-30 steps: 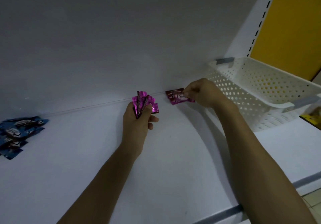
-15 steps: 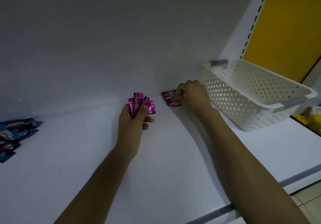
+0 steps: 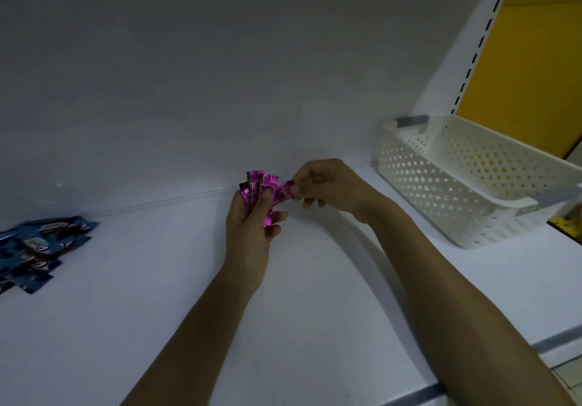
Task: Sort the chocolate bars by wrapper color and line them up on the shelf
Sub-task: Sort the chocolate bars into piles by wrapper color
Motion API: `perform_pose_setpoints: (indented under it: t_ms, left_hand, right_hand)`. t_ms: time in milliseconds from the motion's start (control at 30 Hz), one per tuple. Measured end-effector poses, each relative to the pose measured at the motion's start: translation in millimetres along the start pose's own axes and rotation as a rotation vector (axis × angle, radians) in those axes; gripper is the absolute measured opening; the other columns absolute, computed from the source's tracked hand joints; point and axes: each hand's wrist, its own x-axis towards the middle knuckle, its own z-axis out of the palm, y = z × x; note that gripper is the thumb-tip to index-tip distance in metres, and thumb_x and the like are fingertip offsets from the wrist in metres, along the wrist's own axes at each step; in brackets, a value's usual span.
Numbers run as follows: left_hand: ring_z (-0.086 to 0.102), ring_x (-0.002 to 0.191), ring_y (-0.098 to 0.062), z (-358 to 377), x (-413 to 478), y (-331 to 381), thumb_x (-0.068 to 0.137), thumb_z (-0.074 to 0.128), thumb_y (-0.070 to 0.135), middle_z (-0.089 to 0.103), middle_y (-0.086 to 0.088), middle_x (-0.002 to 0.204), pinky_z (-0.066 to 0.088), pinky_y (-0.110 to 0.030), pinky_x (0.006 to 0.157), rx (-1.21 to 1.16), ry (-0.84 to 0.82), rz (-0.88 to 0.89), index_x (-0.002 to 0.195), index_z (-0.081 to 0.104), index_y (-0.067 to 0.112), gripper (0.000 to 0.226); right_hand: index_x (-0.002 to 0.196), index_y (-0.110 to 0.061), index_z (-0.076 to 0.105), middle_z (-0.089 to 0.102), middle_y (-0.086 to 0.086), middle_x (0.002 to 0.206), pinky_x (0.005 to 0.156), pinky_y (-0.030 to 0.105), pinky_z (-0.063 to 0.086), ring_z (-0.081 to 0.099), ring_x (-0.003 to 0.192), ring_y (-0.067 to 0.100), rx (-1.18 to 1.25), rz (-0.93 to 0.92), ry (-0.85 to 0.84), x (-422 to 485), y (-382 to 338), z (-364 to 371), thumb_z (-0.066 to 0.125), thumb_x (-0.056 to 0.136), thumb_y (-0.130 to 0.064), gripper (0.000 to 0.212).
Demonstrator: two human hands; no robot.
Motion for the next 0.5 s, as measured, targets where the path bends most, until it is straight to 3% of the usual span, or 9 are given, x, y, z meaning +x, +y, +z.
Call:
perform_pose_setpoints:
  t_ms: [133,200,300,400,500]
  left_hand:
    - [0.058,0.053,-0.006,-1.4,1.0,1.2,0.097,0.049,0.009,0.064,-0.002,0.099,0.043,-0.013,0.046,-0.088,0.053,-0.031,0.105,0.058,0.023,0.019]
    - [0.058,0.052,-0.005,-1.1,1.0,0.1,0.097,0.049,0.009,0.065,-0.003,0.099,0.043,-0.013,0.046,-0.066,0.043,-0.022,0.104,0.058,0.023,0.019]
    - [0.058,0.052,-0.004,-0.6,1.4,-3.1,0.097,0.050,0.010,0.066,0.001,0.097,0.043,-0.014,0.047,0.038,0.025,0.009,0.102,0.058,0.023,0.017]
    - [0.060,0.053,-0.003,-1.1,2.8,-4.9,0.097,0.049,0.010,0.066,0.002,0.095,0.046,-0.014,0.048,0.064,0.020,0.009,0.103,0.058,0.022,0.016]
    - [0.058,0.051,-0.003,-2.1,3.7,-6.2,0.097,0.050,0.008,0.068,0.002,0.088,0.047,-0.015,0.048,0.086,0.002,-0.002,0.101,0.059,0.021,0.017]
  right_hand:
    - [0.082,-0.012,0.065,0.065,0.004,0.062,0.051,0.028,0.045,0.055,0.051,0.019,0.139,0.039,0.161,-0.4,0.8,-9.4,0.064,0.088,-0.009,0.007]
    - [0.083,-0.011,0.063,0.072,0.006,0.073,0.058,0.031,0.049,0.064,0.058,0.022,0.224,0.067,0.150,-1.7,-0.8,-10.5,0.058,0.090,-0.011,0.008]
    - [0.080,-0.011,0.059,0.073,0.006,0.078,0.065,0.034,0.052,0.070,0.069,0.022,0.229,0.068,0.142,-1.3,0.8,-10.4,0.067,0.087,-0.019,0.013]
    - [0.086,-0.011,0.055,0.072,0.004,0.072,0.065,0.034,0.053,0.068,0.065,0.017,0.238,0.048,0.118,-0.2,7.0,-11.9,0.070,0.082,-0.005,0.017]
    - [0.097,-0.013,0.062,0.073,0.003,0.076,0.064,0.029,0.055,0.069,0.069,0.015,0.232,0.007,0.067,-0.7,9.1,-13.0,0.068,0.084,-0.003,0.017]
